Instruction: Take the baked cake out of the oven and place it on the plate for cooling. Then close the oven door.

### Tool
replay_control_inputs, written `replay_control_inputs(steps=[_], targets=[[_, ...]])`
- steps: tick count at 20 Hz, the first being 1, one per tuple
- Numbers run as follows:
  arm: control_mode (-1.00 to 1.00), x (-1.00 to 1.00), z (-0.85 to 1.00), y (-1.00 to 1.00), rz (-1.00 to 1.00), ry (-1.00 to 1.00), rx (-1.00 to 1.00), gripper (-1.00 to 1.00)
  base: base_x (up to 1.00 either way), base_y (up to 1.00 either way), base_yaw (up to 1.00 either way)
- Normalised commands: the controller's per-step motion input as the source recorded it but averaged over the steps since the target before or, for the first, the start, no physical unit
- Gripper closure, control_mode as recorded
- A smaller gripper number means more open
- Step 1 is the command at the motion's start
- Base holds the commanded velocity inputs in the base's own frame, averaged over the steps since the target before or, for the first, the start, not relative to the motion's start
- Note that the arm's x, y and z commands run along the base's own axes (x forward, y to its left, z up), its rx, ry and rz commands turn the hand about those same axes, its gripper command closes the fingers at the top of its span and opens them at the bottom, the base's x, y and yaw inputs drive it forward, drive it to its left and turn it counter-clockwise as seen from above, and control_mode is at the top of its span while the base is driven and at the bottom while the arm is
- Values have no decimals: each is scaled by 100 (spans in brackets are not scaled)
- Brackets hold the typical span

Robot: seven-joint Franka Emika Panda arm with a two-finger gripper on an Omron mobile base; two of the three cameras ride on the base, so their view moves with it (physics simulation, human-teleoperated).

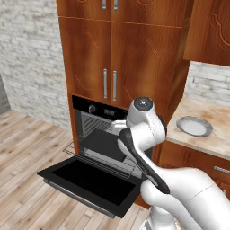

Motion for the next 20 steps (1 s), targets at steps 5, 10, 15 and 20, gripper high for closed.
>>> replay_control_inputs(steps=[5,10,15,20], targets=[[-100,-49,34,-29,0,0,0,100,0,0,0],[-100,-50,32,-36,0,0,0,100,0,0,0],[-100,-48,35,-42,0,0,0,100,0,0,0],[-100,-44,34,-47,0,0,0,100,0,0,0]])
